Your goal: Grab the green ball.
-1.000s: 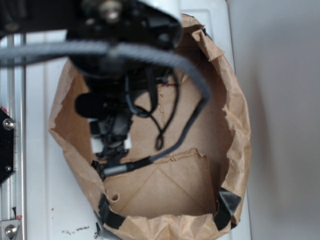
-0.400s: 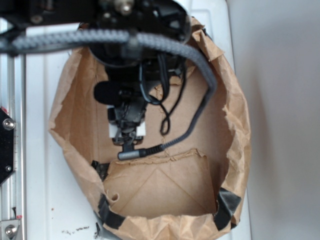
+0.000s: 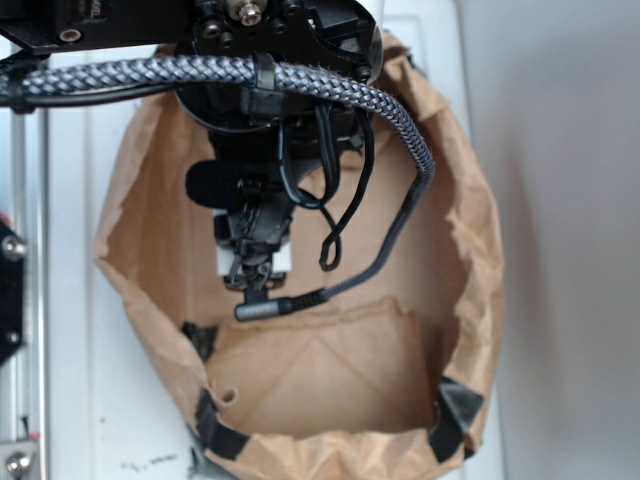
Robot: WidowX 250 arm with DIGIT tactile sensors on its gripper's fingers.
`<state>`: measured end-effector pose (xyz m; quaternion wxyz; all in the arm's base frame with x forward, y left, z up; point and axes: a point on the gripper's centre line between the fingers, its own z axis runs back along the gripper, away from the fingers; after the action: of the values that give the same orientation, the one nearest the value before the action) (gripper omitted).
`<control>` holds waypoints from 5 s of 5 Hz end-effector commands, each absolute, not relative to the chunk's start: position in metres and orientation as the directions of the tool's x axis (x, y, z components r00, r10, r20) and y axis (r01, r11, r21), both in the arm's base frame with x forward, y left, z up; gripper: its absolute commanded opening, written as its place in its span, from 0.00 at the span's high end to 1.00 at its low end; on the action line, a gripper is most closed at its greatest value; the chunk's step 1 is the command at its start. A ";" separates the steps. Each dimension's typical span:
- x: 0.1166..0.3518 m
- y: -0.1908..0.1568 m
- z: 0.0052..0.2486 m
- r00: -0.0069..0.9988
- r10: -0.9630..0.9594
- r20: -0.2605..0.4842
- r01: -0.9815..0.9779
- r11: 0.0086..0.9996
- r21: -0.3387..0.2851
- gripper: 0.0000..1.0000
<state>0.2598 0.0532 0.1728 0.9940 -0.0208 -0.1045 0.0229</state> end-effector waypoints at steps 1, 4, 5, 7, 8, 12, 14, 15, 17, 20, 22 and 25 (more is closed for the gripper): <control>0.265 0.058 0.180 0.954 0.214 0.210 -0.198 0.976 -0.095 0.00; 0.282 0.069 0.129 0.736 0.641 0.217 -0.626 0.767 -0.142 0.00; 0.283 0.074 0.120 0.672 0.691 0.266 -0.681 0.718 -0.147 0.00; 0.283 0.091 0.110 0.647 0.708 0.283 -0.712 0.694 -0.108 0.00; 0.280 0.102 0.108 0.642 0.709 0.292 -0.722 0.687 -0.079 0.00; 0.270 0.109 0.098 0.668 0.681 0.299 -0.709 0.705 -0.021 0.00; 0.270 0.109 0.098 0.668 0.681 0.299 -0.709 0.705 -0.021 0.00; 0.265 0.111 0.086 0.600 0.752 0.272 -0.774 0.632 -0.038 0.00; 0.260 0.117 0.069 0.585 0.764 0.274 -0.788 0.615 -0.034 0.00; 0.268 0.120 0.044 0.560 0.769 0.309 -0.800 0.599 -0.042 0.00; 0.267 0.116 0.052 0.601 0.733 0.319 -0.757 0.650 -0.066 1.00; 0.264 0.093 0.123 0.754 0.558 0.347 -0.524 0.829 -0.195 1.00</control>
<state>0.2585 0.0796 0.1035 0.9454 -0.0479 -0.1640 0.2777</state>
